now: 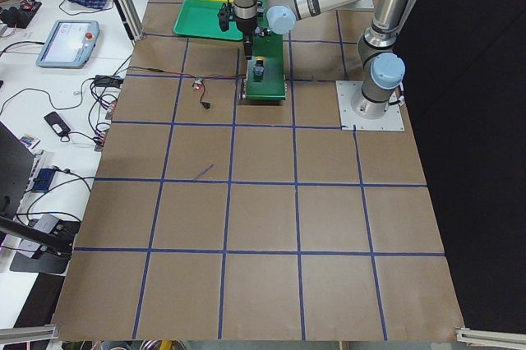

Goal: Sort buttons by color to trays
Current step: 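Drop the button in the yellow tray with right gripper while left places another, then lower the right gripper to the belt end and grasp the next button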

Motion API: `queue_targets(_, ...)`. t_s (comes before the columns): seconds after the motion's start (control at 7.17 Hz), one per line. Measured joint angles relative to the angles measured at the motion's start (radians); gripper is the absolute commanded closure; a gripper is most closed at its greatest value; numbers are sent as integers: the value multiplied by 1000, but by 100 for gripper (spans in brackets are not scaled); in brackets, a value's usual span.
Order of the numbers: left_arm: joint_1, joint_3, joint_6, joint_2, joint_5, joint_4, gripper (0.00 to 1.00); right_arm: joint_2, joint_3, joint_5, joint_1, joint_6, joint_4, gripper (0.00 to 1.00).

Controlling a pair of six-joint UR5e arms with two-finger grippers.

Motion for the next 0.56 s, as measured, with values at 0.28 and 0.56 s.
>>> queue_targets(0.28,-7,165,2,26,-1,-158,0,-9,40,-1,0,-63,-71,0)
queue_targets(0.56,-1,230,4,37,-2,-195,0,-11,46,-3,0,-73,-81,0)
